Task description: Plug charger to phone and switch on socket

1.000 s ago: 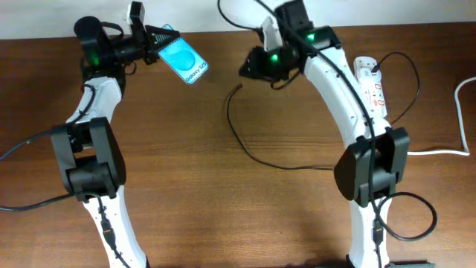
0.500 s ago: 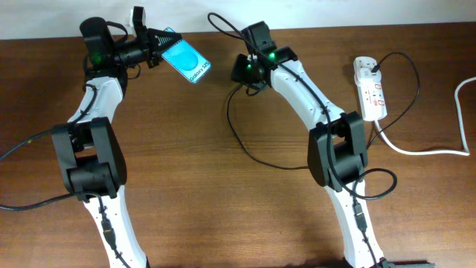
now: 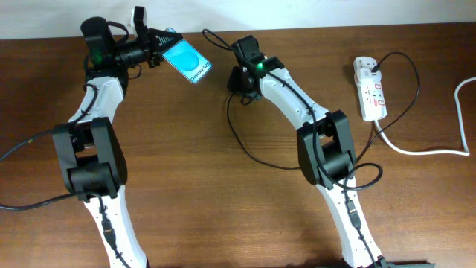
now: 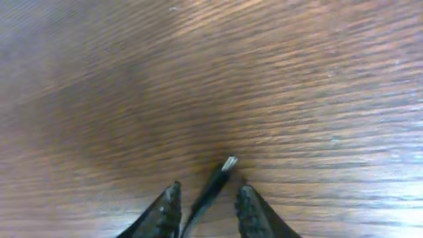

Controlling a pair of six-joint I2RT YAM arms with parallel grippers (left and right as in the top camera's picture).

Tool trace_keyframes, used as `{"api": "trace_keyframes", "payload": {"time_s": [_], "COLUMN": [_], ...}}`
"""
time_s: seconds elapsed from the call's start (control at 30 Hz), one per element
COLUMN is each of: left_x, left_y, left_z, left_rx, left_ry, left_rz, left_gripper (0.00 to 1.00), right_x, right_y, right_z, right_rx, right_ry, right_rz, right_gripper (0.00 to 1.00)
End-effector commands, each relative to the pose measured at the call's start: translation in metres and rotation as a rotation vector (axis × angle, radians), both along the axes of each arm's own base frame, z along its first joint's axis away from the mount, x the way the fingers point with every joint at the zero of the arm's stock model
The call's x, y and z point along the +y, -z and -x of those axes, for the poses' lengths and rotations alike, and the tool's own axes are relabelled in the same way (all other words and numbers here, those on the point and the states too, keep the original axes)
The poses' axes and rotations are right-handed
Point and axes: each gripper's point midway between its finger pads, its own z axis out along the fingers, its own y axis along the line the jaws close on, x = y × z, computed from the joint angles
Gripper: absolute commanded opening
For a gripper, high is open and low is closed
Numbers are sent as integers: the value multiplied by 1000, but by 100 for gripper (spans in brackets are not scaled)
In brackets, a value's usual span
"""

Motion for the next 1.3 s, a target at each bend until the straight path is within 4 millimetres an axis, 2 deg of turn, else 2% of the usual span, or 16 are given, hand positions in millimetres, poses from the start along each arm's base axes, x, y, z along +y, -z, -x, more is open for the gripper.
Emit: {"api": "trace_keyframes", "payload": {"time_s": [0.0,0.17,0.27,0.33,0.4,0.57,0.7,0.83,0.87,0.93,1.03,1.1,1.17,1.2,1.23,1.27], "left_x": [-4,-4,-4,-4,-4,-4,-4,-4,-4,-4,-4,-4,-7,-8,-10,-11], "left_y": [-5,-5,-5,-5,-5,-5,-5,-5,-5,-5,-5,-5,-5,-5,-5,-5], "left_z": [2,2,3,3,3,4,4,4,4,4,4,4,5,5,5,6], "left_rx": [-33,-32,-33,-33,-33,-33,-33,-32,-32,-32,-33,-32,-32,-32,-32,-27], "left_ry": [24,24,27,30,31,38,39,38,38,38,38,37,41,44,48,49], "left_rz": [-4,-4,-4,-3,-3,-2,-2,-2,-2,-2,-2,-2,-2,-2,-1,-1], "left_gripper": [0,0,0,0,0,0,0,0,0,0,0,0,0,0,0,0], "right_x": [-9,-11,-26,-40,-44,-48,-54,-60,-61,-61,-57,-40,-13,-1,9,8], "right_y": [25,33,39,41,42,50,62,66,66,66,62,42,-1,-30,-69,-100], "right_z": [3,23,41,46,48,55,68,83,83,83,80,78,81,85,93,102], "right_rx": [20,75,138,153,156,184,275,352,354,353,345,321,267,224,156,113], "right_ry": [-5,-185,-359,-466,-517,-504,-211,-88,-87,-88,-150,-332,-553,-655,-780,-852], "right_rz": [82,142,208,253,284,342,294,278,279,279,253,146,-66,-202,-361,-459], "right_gripper": [13,8,7,9,15,27,29,29,17,4,4,4,4,4,4,4]}}
